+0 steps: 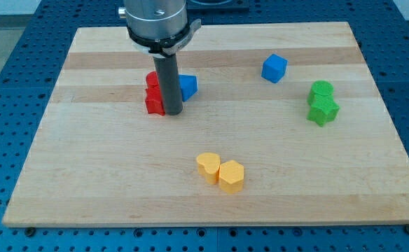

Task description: Nudge blue triangle a bit left

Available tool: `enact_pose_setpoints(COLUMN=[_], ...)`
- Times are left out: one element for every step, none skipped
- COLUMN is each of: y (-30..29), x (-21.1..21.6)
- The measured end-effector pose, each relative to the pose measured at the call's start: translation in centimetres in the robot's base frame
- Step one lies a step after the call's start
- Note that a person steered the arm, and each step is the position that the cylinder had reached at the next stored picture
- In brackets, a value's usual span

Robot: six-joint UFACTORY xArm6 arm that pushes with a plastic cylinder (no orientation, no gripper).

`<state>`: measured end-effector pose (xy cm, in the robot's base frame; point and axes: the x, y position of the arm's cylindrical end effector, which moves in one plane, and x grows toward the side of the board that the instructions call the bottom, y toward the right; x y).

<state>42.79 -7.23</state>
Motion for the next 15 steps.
enact_pose_setpoints(y=[0.1, 0.8, 2.0, 3.7, 5.4, 6.6, 6.8, 6.8, 6.8, 6.1, 5.3, 5.3, 5.3, 5.2, 5.1], x=[0.0, 0.0, 0.0, 0.0, -0.3, -1.6, -2.5, -2.8, -2.8, -2.8, -2.8, -3.1, -4.1, -4.7, -4.7])
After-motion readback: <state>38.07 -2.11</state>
